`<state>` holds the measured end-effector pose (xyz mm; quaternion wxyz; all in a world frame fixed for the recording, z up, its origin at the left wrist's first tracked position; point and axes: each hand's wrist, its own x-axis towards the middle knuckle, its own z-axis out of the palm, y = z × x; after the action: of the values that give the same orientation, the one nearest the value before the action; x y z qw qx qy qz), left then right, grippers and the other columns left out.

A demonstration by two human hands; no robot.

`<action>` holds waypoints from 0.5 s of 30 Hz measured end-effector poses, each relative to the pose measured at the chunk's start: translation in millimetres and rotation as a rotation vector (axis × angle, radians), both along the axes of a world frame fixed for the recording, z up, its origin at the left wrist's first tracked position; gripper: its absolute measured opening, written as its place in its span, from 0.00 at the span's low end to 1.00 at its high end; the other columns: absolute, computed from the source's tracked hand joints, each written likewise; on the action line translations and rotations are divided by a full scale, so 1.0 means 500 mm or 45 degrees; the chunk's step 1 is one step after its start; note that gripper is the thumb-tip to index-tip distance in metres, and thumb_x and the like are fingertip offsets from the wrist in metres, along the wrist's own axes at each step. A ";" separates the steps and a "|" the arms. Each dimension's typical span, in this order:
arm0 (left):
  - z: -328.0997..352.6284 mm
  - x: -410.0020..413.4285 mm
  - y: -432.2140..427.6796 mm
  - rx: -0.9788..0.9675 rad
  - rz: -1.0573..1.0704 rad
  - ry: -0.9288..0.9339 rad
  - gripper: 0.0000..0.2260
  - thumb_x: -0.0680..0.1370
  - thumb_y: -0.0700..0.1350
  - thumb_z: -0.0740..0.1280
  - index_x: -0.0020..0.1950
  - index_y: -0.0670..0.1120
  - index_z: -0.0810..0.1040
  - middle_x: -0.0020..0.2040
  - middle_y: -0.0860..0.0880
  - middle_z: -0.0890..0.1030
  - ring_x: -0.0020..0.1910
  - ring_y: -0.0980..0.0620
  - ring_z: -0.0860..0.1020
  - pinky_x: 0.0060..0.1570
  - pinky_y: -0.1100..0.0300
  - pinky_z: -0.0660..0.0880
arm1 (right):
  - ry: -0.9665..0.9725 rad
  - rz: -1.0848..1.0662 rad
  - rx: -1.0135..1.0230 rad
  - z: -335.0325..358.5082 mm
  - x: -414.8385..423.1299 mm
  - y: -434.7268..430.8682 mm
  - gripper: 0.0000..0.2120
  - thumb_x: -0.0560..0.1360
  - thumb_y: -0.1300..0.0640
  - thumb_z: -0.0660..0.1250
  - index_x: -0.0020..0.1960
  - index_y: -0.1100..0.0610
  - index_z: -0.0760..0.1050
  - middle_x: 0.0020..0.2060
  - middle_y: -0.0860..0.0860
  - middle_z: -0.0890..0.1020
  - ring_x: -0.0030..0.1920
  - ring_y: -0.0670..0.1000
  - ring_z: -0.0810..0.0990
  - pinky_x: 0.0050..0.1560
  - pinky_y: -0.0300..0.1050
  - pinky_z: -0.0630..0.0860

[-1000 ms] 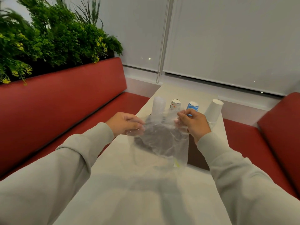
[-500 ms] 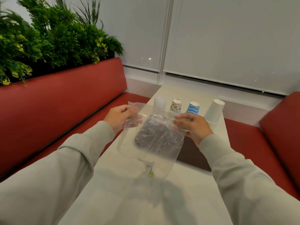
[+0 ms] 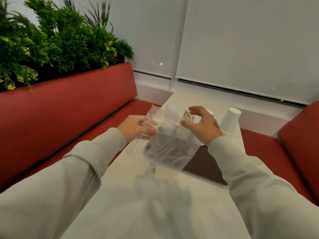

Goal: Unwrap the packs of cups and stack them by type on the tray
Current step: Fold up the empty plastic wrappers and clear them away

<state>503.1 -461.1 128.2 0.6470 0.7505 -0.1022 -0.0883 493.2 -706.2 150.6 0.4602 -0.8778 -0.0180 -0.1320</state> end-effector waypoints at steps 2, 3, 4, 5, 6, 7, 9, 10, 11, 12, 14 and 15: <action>0.008 -0.003 -0.013 0.060 -0.049 -0.061 0.10 0.75 0.35 0.73 0.55 0.44 0.82 0.47 0.42 0.86 0.49 0.44 0.85 0.55 0.50 0.81 | -0.009 0.135 -0.103 0.017 0.006 0.025 0.26 0.70 0.42 0.74 0.66 0.39 0.72 0.62 0.40 0.77 0.64 0.48 0.75 0.64 0.47 0.72; 0.012 -0.004 -0.019 0.104 -0.085 -0.083 0.11 0.75 0.35 0.73 0.55 0.45 0.82 0.47 0.43 0.86 0.49 0.45 0.85 0.54 0.51 0.81 | 0.030 0.224 -0.117 0.026 0.010 0.038 0.26 0.71 0.43 0.74 0.67 0.41 0.72 0.62 0.40 0.77 0.64 0.46 0.74 0.66 0.47 0.71; 0.015 -0.006 -0.023 0.146 -0.119 -0.097 0.11 0.75 0.36 0.73 0.56 0.46 0.82 0.47 0.44 0.86 0.49 0.45 0.85 0.53 0.52 0.81 | 0.077 0.313 -0.119 0.035 0.014 0.050 0.25 0.72 0.45 0.74 0.67 0.43 0.74 0.62 0.41 0.78 0.65 0.45 0.75 0.67 0.45 0.70; 0.016 -0.007 -0.025 0.170 -0.144 -0.101 0.12 0.75 0.36 0.72 0.56 0.47 0.82 0.47 0.45 0.86 0.49 0.46 0.85 0.53 0.52 0.81 | 0.117 0.379 -0.125 0.042 0.018 0.061 0.22 0.73 0.46 0.74 0.65 0.45 0.76 0.60 0.41 0.80 0.64 0.44 0.76 0.66 0.44 0.70; 0.017 -0.007 -0.025 0.169 -0.156 -0.092 0.12 0.76 0.36 0.72 0.57 0.47 0.82 0.47 0.45 0.86 0.49 0.45 0.85 0.53 0.52 0.81 | 0.124 0.407 -0.155 0.045 0.022 0.069 0.17 0.74 0.47 0.73 0.62 0.47 0.79 0.58 0.43 0.82 0.62 0.44 0.77 0.65 0.44 0.71; 0.018 -0.009 -0.023 0.150 -0.159 -0.076 0.12 0.76 0.36 0.72 0.57 0.46 0.82 0.48 0.44 0.86 0.49 0.45 0.85 0.53 0.52 0.81 | 0.105 0.404 -0.177 0.044 0.026 0.075 0.11 0.75 0.48 0.73 0.56 0.48 0.82 0.54 0.45 0.84 0.59 0.46 0.80 0.63 0.45 0.74; 0.020 -0.014 -0.016 0.071 -0.147 -0.008 0.11 0.77 0.40 0.71 0.59 0.45 0.81 0.50 0.43 0.86 0.50 0.46 0.84 0.50 0.53 0.81 | 0.061 0.368 -0.117 0.040 0.033 0.078 0.06 0.76 0.50 0.71 0.47 0.51 0.84 0.45 0.48 0.86 0.52 0.48 0.83 0.61 0.49 0.76; 0.020 -0.017 -0.010 0.014 -0.132 0.058 0.11 0.78 0.44 0.71 0.60 0.45 0.80 0.51 0.44 0.85 0.49 0.46 0.84 0.48 0.55 0.81 | 0.063 0.367 -0.036 0.036 0.036 0.076 0.05 0.77 0.51 0.71 0.45 0.52 0.83 0.42 0.48 0.87 0.49 0.48 0.85 0.60 0.49 0.77; 0.018 -0.018 -0.002 -0.058 -0.104 0.148 0.13 0.79 0.48 0.69 0.62 0.45 0.79 0.51 0.44 0.85 0.49 0.46 0.84 0.46 0.56 0.81 | 0.079 0.376 0.055 0.031 0.039 0.074 0.05 0.77 0.53 0.71 0.43 0.53 0.82 0.40 0.48 0.87 0.47 0.48 0.85 0.60 0.48 0.78; 0.015 -0.018 0.008 -0.146 -0.074 0.245 0.14 0.80 0.50 0.67 0.63 0.45 0.79 0.51 0.43 0.84 0.47 0.46 0.84 0.43 0.57 0.81 | 0.094 0.379 0.134 0.030 0.039 0.072 0.06 0.77 0.55 0.71 0.43 0.55 0.81 0.39 0.48 0.87 0.45 0.48 0.86 0.59 0.47 0.78; 0.004 -0.015 0.032 -0.260 -0.047 0.350 0.13 0.81 0.47 0.66 0.64 0.45 0.79 0.51 0.42 0.81 0.44 0.47 0.83 0.41 0.56 0.81 | 0.097 0.346 0.235 0.029 0.041 0.066 0.06 0.78 0.57 0.70 0.44 0.58 0.81 0.38 0.50 0.87 0.44 0.50 0.86 0.55 0.42 0.79; -0.001 -0.014 0.042 -0.268 -0.047 0.359 0.12 0.81 0.44 0.66 0.64 0.46 0.79 0.52 0.42 0.80 0.43 0.48 0.82 0.42 0.55 0.81 | 0.095 0.322 0.247 0.031 0.040 0.065 0.07 0.78 0.57 0.70 0.46 0.60 0.81 0.39 0.50 0.87 0.44 0.51 0.86 0.52 0.37 0.78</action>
<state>495.9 -440.0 127.5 0.7281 0.6568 -0.0330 -0.1932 513.2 -673.8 166.2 0.5560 -0.8243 -0.0985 -0.0413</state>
